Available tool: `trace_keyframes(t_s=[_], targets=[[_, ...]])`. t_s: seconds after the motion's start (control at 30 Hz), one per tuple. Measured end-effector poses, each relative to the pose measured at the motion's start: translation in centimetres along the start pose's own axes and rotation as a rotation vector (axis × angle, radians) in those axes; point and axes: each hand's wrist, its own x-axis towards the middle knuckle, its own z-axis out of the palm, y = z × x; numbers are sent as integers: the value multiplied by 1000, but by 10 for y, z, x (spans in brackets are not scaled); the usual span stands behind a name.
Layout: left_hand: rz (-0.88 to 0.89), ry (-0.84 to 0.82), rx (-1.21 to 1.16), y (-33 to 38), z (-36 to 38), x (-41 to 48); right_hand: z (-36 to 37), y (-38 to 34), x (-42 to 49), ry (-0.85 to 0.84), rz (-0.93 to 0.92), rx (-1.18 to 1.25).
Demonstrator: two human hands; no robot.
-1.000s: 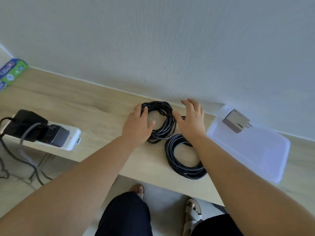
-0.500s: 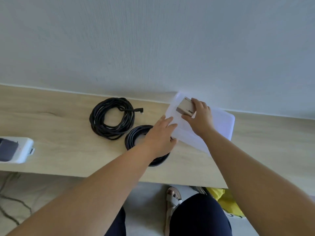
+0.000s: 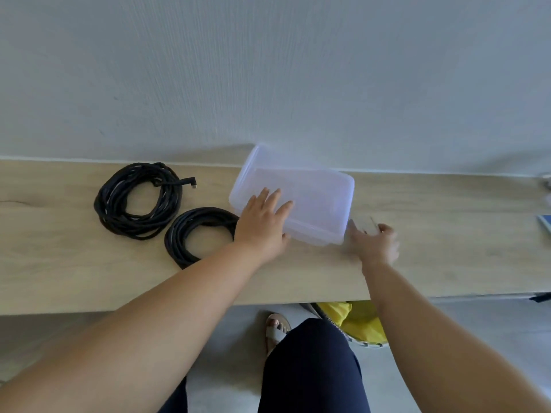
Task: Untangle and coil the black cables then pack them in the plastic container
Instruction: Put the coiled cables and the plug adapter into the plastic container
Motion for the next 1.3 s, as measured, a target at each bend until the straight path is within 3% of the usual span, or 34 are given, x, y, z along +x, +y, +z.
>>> trace_keyframes(t_s=[0.13, 0.3, 0.43, 0.5, 0.9, 1.0, 1.13, 1.23, 1.3], targets=[[-13, 54, 0, -3, 7, 0, -4, 2, -10, -112, -65, -211], [-44, 131, 35, 2, 7, 3, -16, -16, -20, -46, -331, -89], [-85, 161, 85, 8, 4, 10, -24, -33, -35, -472, -274, -288], [-89, 162, 132, 8, 5, 11, -23, -30, -36, -571, -243, -340], [-100, 236, 155, 13, 13, 11, -27, -31, -34, -526, -290, -358], [-99, 253, 176, 13, 15, 15, -33, -37, -37, -505, -268, -208], [-30, 293, 105, 9, 8, 14, -39, -40, -42, -564, -127, 166], [48, 507, -15, -7, 3, 11, -41, -40, -45, -682, 14, 548], [28, 680, -90, -16, -1, 1, -43, -37, -44, -727, 34, 669]])
